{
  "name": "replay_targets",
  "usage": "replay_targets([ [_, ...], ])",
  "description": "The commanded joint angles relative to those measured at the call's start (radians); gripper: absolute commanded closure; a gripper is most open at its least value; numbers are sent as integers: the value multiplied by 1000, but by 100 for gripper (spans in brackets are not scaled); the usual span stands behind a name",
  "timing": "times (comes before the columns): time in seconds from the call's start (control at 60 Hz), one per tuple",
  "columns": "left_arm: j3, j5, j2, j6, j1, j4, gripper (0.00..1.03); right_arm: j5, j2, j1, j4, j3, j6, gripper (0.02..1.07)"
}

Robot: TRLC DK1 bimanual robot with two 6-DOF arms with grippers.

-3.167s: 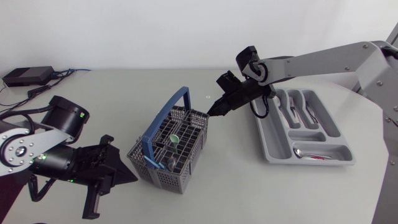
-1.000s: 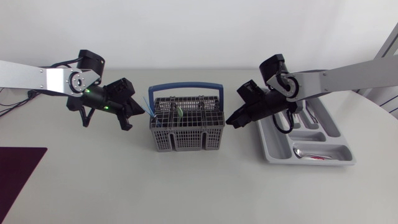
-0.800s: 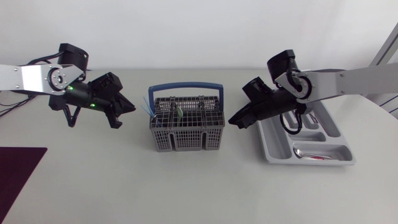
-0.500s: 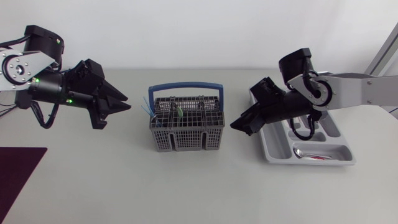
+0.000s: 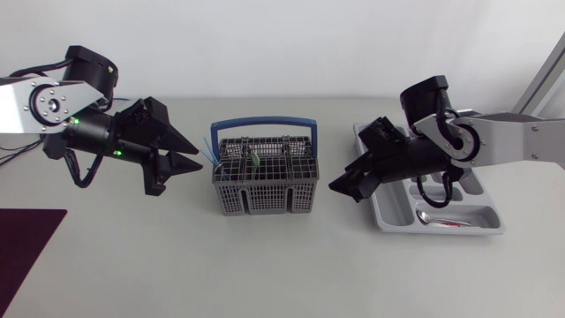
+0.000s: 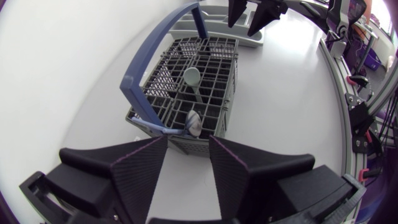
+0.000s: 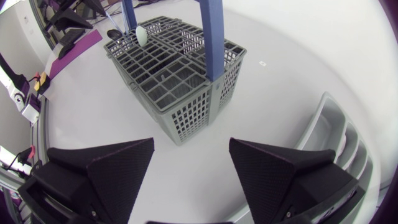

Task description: Unload the cutlery basket into the drawer organizer.

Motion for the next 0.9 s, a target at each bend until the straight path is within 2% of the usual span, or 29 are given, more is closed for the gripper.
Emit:
replay_targets([
  [0.0,37,15,40,27,-12,-7,44,-2,-14,5,4,-29,-12,20],
  [0.2,75,12,87,27,-15,-7,44,-2,-13,10,9,-26,-12,20],
  [0.267,86,12,100,26,-15,-6,51,-3,-11,11,10,-23,-12,20],
  [0.333,95,12,112,26,-15,-6,54,-3,-7,13,13,-23,-12,20],
  [0.883,138,12,149,20,8,-6,54,-3,7,18,30,-33,-12,20],
])
